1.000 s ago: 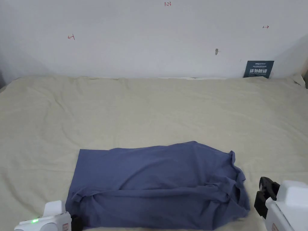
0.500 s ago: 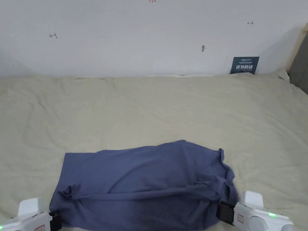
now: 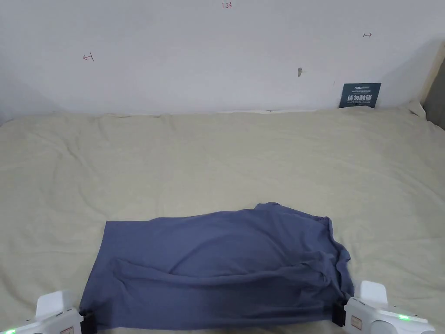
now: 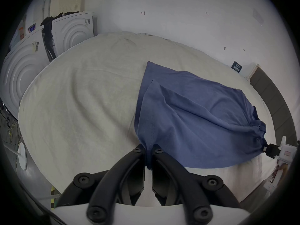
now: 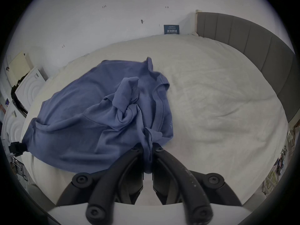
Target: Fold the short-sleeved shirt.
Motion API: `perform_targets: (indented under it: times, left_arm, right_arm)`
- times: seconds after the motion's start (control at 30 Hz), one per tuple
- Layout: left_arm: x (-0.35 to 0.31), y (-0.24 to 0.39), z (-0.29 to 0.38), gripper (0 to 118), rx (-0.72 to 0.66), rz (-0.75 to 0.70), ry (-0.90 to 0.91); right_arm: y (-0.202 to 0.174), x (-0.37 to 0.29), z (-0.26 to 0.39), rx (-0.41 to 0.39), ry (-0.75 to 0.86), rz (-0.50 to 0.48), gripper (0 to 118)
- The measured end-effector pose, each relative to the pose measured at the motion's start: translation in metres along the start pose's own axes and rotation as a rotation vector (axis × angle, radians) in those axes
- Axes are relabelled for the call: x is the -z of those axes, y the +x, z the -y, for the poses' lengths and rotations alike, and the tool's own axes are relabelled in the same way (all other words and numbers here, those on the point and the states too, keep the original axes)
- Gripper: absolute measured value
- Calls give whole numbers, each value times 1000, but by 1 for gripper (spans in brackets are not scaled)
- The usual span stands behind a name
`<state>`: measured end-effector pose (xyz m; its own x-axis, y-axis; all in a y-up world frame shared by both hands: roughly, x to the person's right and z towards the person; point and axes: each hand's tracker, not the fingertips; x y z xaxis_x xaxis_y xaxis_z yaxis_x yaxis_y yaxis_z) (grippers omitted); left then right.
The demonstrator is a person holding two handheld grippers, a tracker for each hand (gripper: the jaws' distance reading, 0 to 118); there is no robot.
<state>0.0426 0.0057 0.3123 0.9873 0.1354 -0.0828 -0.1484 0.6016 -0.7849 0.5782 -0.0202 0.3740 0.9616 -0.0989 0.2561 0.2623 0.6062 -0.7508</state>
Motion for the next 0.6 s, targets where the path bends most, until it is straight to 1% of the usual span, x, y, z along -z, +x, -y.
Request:
perform_targets:
  times: [0.13,0.27,0.4,0.5,0.53,0.57,0.6]
  left_arm:
    - [-17,-7,16,8,-15,5,8]
    - [-39,-8,52,8,-16,5,-7]
    - [-48,-12,91,8,-28,-13,-67]
    - [-37,-13,112,7,-27,-38,-109]
    - [-15,-23,115,7,-27,-42,-117]
    - [-15,-21,116,7,-24,-49,-88]
    - [-15,-17,112,7,-19,-61,-100]
  right_arm:
    - [15,-32,20,25,29,-28,12]
    - [27,-56,52,18,21,-36,12]
    - [39,-59,88,24,-24,-34,12]
    - [46,-44,108,44,-75,-21,12]
    - [47,-42,112,44,-68,-22,12]
    - [45,-43,112,44,-54,-21,12]
    - [39,-46,109,38,-56,-13,12]
